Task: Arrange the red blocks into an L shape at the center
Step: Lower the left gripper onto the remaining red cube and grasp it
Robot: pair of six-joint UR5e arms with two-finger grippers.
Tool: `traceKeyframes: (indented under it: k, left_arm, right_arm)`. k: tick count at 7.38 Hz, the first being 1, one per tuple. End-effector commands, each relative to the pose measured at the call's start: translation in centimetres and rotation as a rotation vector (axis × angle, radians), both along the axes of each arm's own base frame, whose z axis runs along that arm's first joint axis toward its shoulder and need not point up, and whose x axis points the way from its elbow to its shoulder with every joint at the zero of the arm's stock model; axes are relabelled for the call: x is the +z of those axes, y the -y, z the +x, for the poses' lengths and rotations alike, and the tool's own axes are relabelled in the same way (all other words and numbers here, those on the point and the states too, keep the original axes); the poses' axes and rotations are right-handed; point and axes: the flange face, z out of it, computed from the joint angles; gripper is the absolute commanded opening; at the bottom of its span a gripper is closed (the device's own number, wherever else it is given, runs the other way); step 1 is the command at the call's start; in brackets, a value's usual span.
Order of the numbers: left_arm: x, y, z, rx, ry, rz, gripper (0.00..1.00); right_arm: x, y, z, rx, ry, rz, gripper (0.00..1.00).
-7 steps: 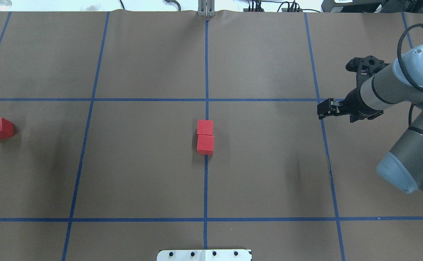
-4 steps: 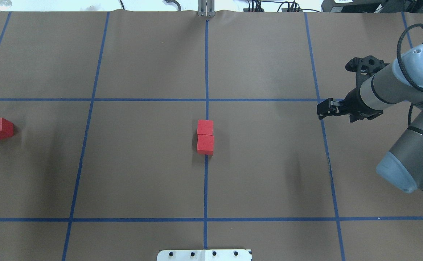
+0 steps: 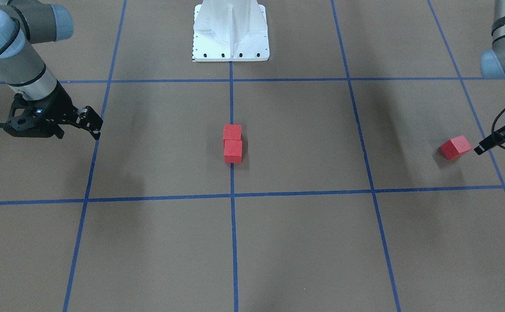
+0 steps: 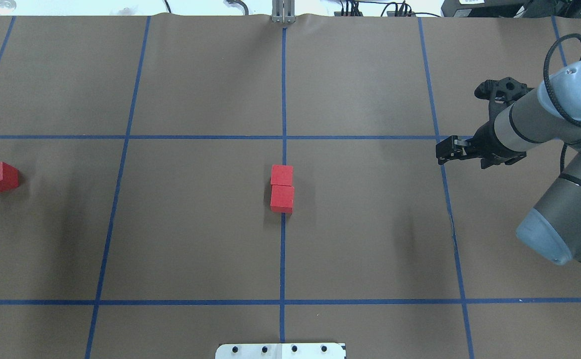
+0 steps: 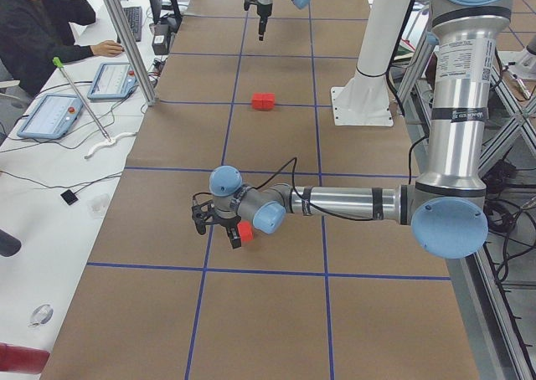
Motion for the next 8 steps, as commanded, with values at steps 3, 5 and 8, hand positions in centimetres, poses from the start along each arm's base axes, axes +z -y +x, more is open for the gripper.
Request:
traceKeyframes:
  k: [3,5,8]
  left_arm:
    - [-0.1,-1.3,5.5,0.066,-0.017,-0.048,1.00]
    - [0.7,-1.7,5.7,0.074,-0.017,-0.038,1.00]
    - [1.9,-1.3,6.0,0.076,-0.015,-0.040,0.99]
  right_arm:
    - [0.0,0.1,-0.2,-0.001,0.000,0.001,1.00]
    - [-0.1,0.1,-0.2,-0.001,0.001,0.002,1.00]
    - [0.1,0.2,-0.2,0.000,-0.002,-0.002,1.00]
